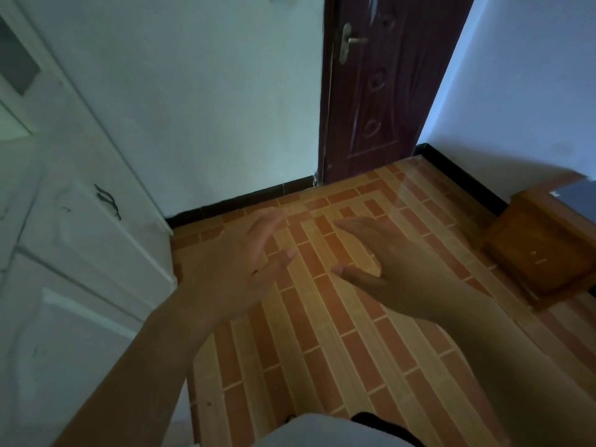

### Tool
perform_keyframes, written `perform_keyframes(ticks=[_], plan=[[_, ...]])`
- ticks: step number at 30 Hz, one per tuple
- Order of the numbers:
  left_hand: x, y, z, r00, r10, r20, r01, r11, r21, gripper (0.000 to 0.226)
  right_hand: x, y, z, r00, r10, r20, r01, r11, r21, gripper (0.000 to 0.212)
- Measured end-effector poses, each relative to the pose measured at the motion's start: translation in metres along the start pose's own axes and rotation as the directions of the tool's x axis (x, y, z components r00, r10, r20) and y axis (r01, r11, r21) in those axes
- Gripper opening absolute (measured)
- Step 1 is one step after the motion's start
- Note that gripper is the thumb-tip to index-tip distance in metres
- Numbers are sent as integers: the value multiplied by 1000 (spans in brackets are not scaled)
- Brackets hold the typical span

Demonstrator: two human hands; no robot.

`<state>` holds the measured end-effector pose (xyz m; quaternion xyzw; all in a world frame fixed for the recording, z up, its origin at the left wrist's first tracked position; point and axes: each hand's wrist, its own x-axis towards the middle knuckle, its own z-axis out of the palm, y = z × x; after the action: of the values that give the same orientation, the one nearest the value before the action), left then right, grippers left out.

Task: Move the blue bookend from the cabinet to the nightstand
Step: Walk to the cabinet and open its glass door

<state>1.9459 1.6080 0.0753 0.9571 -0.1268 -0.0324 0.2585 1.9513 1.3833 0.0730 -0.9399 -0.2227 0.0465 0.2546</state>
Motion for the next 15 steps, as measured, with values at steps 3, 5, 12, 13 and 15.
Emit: perform_keyframes(ticks=[3, 5, 12, 13, 15], plan=[[30, -15, -17, 998, -28, -47, 28, 1000, -2, 68, 49, 6, -8, 999, -44, 14, 44, 999, 5, 65], [48, -27, -24, 996, -48, -70, 47, 999, -19, 67, 82, 8, -11, 996, -81, 37, 81, 997, 2, 69], [130, -81, -38, 977, -163, -141, 158, 986, -43, 64, 216, 32, -11, 973, -196, 120, 195, 981, 18, 72], [146, -88, -40, 971, -184, -154, 180, 983, -43, 64, 236, 38, -11, 967, -217, 131, 216, 976, 21, 73], [178, -99, -43, 958, -232, -166, 228, 973, -46, 65, 275, 52, -15, 955, -255, 150, 254, 967, 22, 74]])
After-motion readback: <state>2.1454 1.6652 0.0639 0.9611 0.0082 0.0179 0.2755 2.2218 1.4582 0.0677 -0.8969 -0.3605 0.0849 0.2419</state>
